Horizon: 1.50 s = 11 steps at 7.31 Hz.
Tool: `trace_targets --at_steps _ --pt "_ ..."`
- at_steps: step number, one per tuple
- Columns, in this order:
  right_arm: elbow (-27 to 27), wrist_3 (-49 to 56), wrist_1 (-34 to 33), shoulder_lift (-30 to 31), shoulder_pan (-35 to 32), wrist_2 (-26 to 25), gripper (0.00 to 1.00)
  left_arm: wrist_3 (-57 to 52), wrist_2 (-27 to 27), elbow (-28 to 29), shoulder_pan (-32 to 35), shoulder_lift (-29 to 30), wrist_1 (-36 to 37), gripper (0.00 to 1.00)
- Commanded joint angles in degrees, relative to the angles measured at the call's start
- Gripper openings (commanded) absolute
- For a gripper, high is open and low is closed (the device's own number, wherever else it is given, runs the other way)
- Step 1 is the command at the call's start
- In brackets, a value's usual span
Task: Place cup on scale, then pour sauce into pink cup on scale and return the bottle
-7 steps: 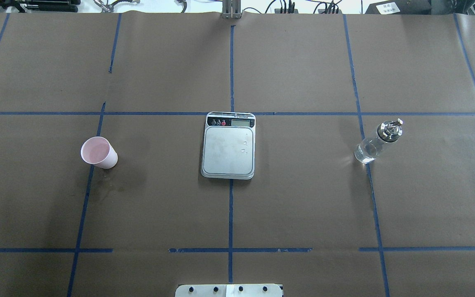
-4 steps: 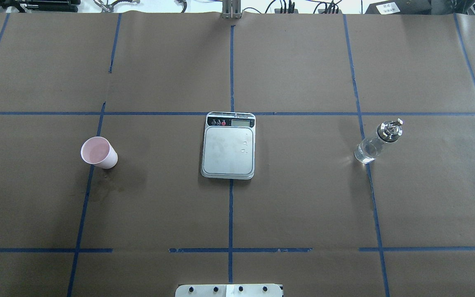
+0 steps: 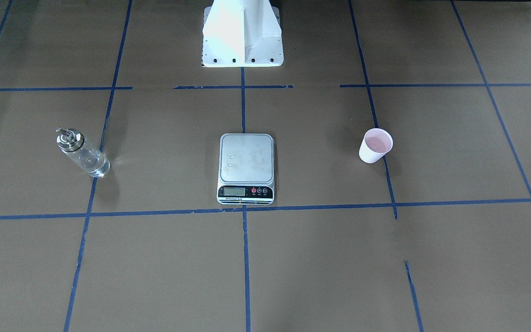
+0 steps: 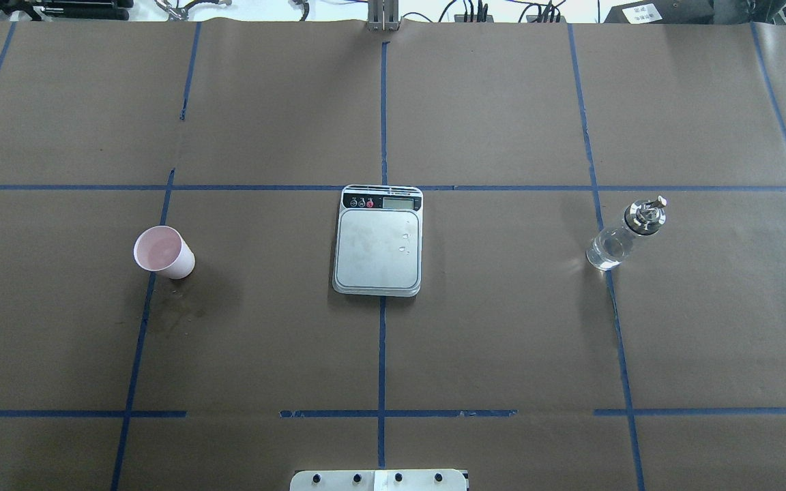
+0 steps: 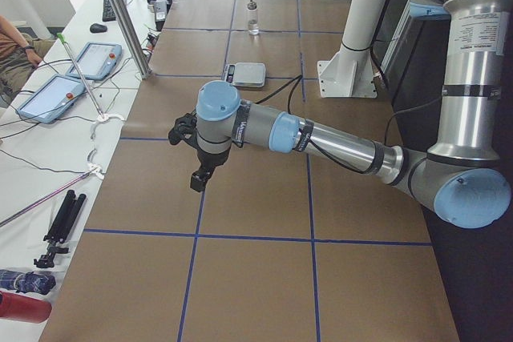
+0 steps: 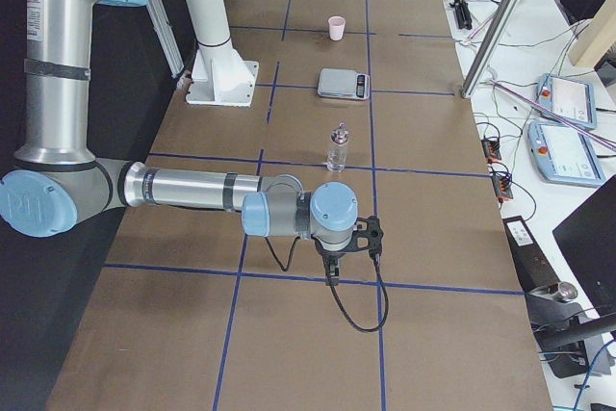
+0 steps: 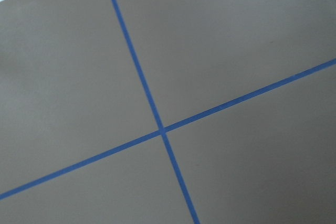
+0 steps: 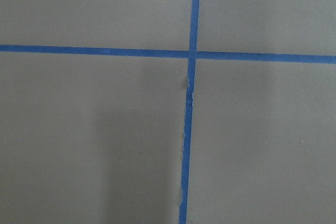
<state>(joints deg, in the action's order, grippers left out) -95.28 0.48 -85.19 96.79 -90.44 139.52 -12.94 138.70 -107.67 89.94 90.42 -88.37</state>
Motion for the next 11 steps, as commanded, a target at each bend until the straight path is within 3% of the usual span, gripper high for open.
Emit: trace_targets --at_steps 1,4,6,8,9,11 --pt "-0.5 0.0 -0.1 -0.3 0.1 -0.4 1.0 14.2 0.2 -3.3 -9.1 1.7 0.1 1.0" --pt "-0.6 0.0 0.0 -0.5 0.0 -1.8 1.0 36.6 0.0 -9.5 -17.5 1.8 -2.5 1.0" --pt "-0.9 -0.1 0.5 -0.6 0.1 0.4 1.0 44.3 -4.0 -8.8 -24.3 1.3 -7.6 1.0" --pt "-1.2 0.0 0.2 -0.6 0.1 -0.4 1.0 67.4 -11.4 -8.4 -33.2 0.8 -18.5 1.0" --pt "-1.1 -0.1 0.2 -0.6 0.1 -0.3 1.0 77.3 -14.4 -6.5 -37.7 0.9 -23.0 1.0" --pt "-1.3 -0.1 0.3 -0.5 0.1 -0.3 1.0 86.9 -19.6 -1.2 -42.5 1.4 -30.5 1.0"
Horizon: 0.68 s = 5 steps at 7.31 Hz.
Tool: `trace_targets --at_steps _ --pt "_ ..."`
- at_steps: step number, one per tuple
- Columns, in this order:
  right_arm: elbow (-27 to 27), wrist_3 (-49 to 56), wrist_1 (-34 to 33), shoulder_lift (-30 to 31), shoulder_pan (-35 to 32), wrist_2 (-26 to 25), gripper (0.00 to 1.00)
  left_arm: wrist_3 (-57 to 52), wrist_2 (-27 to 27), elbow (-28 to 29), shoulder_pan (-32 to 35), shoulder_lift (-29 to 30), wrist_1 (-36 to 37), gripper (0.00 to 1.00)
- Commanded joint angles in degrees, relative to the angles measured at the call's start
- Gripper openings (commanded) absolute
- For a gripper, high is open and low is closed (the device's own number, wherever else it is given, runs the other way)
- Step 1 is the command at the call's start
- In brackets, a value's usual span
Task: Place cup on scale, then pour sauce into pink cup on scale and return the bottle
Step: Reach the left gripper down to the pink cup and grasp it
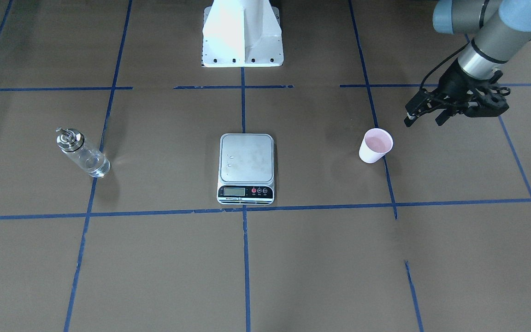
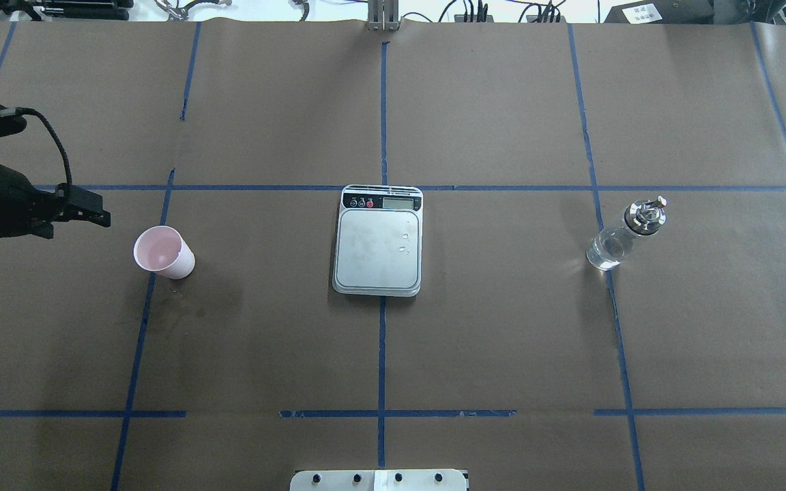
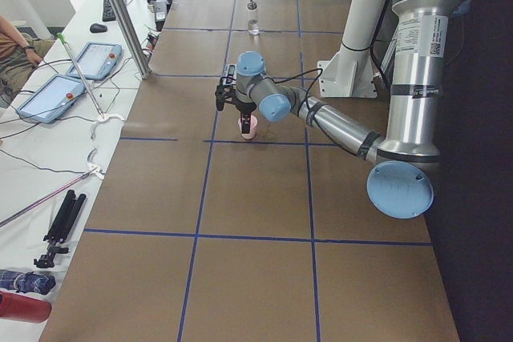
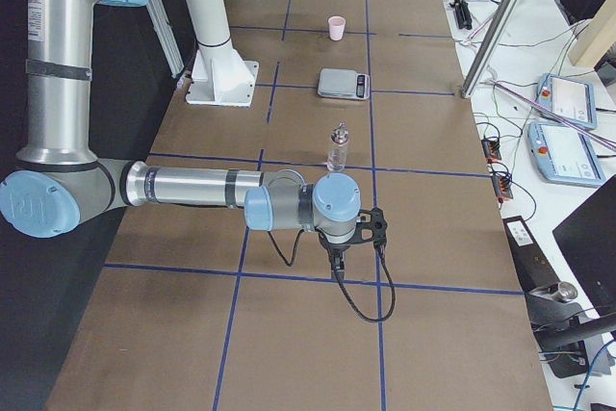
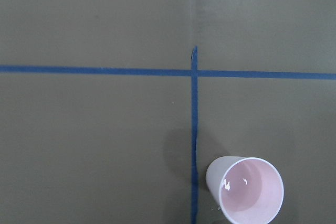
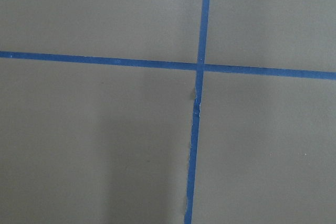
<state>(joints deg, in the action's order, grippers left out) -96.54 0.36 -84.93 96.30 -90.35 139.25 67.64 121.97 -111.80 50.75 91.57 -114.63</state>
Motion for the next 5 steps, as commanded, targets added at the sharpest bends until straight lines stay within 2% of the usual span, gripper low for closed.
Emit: trace_targets --at_steps 1,5 --pt "-0.1 0.0 0.1 -0.1 0.0 0.1 1.0 7.1 -3.8 3.6 -4.7 0.9 -4.3 1.0" --pt "-0.7 -0.1 -0.2 0.1 0.0 1.0 1.0 6.8 -4.1 7.2 -5.0 3.1 -4.2 0.99"
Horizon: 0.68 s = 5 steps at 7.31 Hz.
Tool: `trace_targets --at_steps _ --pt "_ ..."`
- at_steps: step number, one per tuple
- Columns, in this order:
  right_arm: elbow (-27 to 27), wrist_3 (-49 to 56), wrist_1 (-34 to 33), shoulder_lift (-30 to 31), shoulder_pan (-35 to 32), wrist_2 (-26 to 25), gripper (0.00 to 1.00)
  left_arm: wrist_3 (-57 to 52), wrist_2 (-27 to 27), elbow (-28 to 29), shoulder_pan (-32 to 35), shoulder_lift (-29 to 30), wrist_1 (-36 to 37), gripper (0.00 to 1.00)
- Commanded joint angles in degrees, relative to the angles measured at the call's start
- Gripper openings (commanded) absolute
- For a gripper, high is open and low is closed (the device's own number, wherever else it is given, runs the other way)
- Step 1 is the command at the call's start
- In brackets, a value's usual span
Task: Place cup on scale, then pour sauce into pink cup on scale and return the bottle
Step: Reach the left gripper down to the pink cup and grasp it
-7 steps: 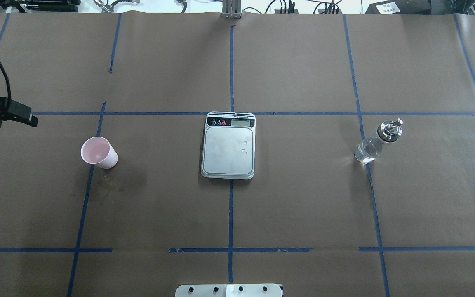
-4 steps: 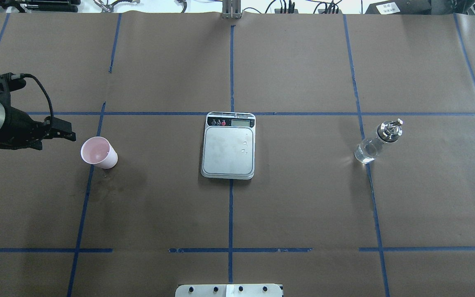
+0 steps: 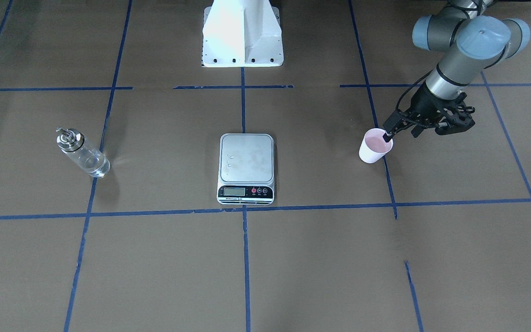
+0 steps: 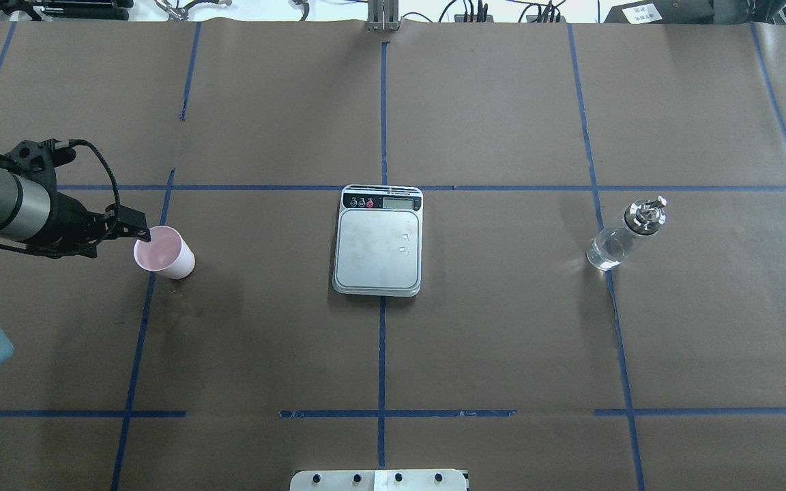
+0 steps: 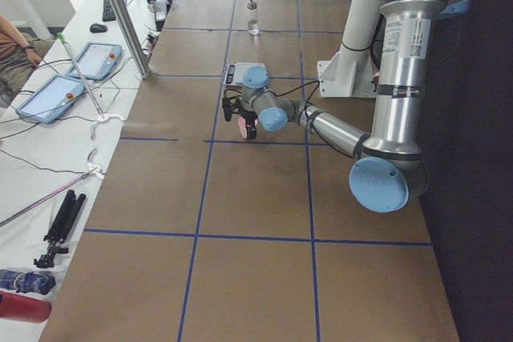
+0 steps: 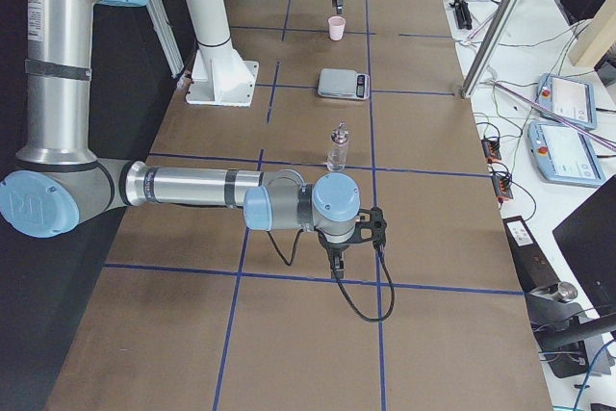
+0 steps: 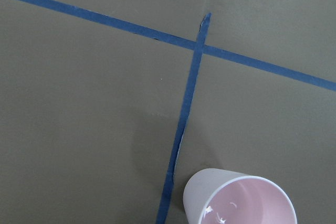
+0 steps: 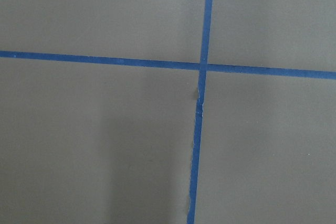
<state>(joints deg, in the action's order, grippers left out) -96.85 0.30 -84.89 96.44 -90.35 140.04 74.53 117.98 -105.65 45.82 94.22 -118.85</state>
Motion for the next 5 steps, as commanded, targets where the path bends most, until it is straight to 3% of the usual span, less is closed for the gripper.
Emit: trace_targets --at_steps 1,4,5 --pt "-0.5 0.0 -0.2 0.0 0.0 0.2 1.0 0.0 -0.1 1.1 -0.7 1.4 0.3 0.99" --pt "-0.6 0.0 -0.3 0.1 0.0 0.2 1.0 0.0 -0.1 1.1 -2.1 1.5 0.3 0.99" --pt "-0.6 0.0 -0.4 0.1 0.0 0.2 1.0 0.1 -0.2 1.2 -2.7 1.5 0.5 0.94"
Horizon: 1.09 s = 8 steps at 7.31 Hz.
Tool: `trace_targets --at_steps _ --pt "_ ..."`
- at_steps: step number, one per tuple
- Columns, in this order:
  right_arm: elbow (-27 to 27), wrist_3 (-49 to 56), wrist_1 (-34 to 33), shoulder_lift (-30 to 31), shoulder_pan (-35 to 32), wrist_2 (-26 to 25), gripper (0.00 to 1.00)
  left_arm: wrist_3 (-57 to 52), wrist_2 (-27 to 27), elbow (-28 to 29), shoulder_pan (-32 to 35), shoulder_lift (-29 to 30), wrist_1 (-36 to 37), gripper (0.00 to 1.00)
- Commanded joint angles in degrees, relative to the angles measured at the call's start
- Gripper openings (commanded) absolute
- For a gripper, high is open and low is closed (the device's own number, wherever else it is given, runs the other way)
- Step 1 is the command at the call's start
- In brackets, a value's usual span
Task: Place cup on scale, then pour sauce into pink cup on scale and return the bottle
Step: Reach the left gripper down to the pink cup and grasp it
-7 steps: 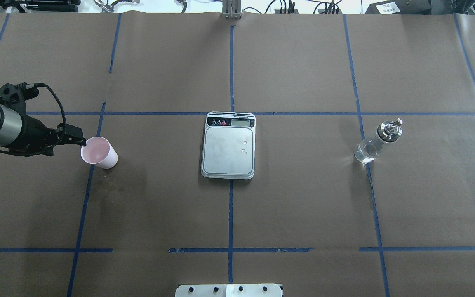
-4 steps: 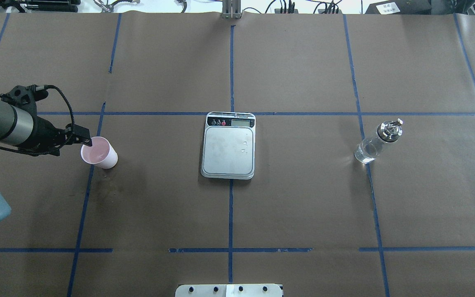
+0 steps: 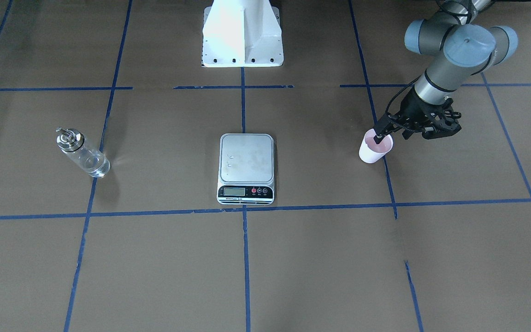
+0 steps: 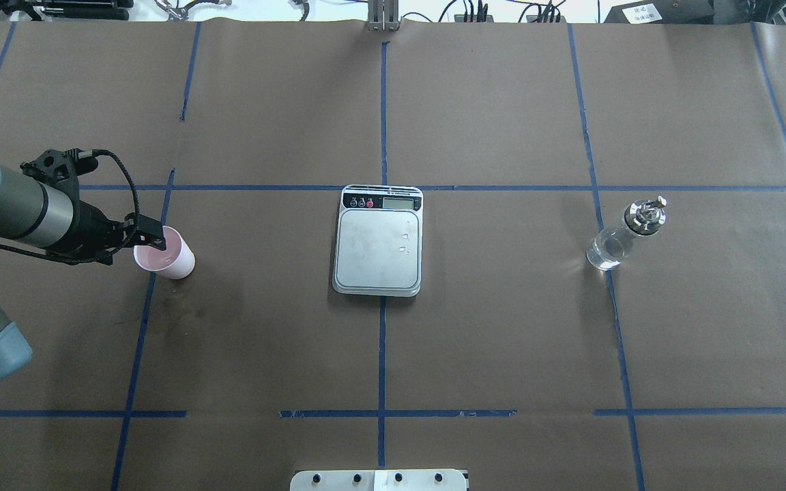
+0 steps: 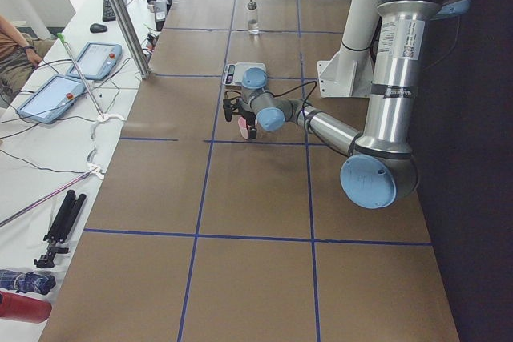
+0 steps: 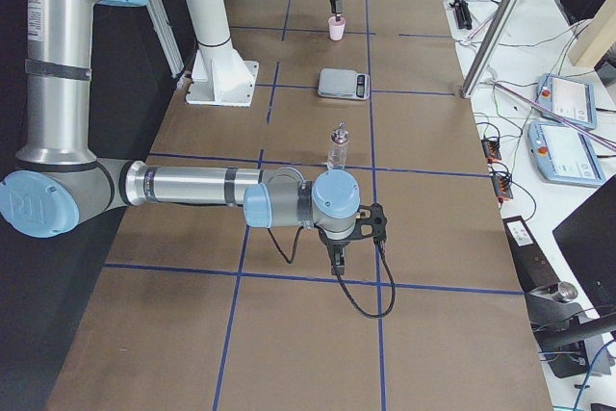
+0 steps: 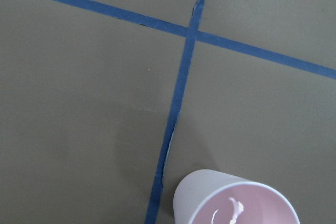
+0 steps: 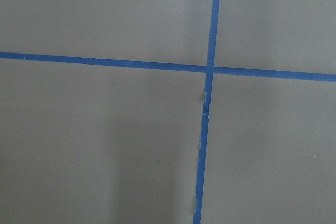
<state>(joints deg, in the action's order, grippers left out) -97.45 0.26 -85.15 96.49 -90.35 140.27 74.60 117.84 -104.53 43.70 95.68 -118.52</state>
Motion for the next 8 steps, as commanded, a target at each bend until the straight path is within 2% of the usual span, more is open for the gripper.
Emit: trace_targets --at_steps 1,3,4,6,7,8 --pt "-0.2 -0.3 -0.1 -0.1 0.0 0.5 1.0 -0.1 -0.1 0.8 -1.1 0.0 0.0 0.88" --pt "-0.2 -0.8 0.1 -0.2 0.0 0.6 1.0 -0.1 -0.1 0.9 -1.8 0.1 0.0 0.77" --pt "-0.1 -0.8 -0.1 -0.2 0.0 0.7 1.0 -0.1 -0.1 1.0 -2.0 0.1 0.0 0.65" --pt "-0.1 -0.8 0.1 -0.2 0.0 0.7 1.0 -0.1 -0.1 1.0 -2.0 0.6 0.1 0.12" --pt "-0.1 -0.8 0.1 -0.2 0.0 0.9 1.0 -0.1 -0.1 0.8 -2.0 0.4 0.1 0.0" --pt "-0.2 -0.8 0.2 -0.2 0.0 1.1 1.0 -0.1 0.2 -0.4 -1.7 0.4 1.2 0.0"
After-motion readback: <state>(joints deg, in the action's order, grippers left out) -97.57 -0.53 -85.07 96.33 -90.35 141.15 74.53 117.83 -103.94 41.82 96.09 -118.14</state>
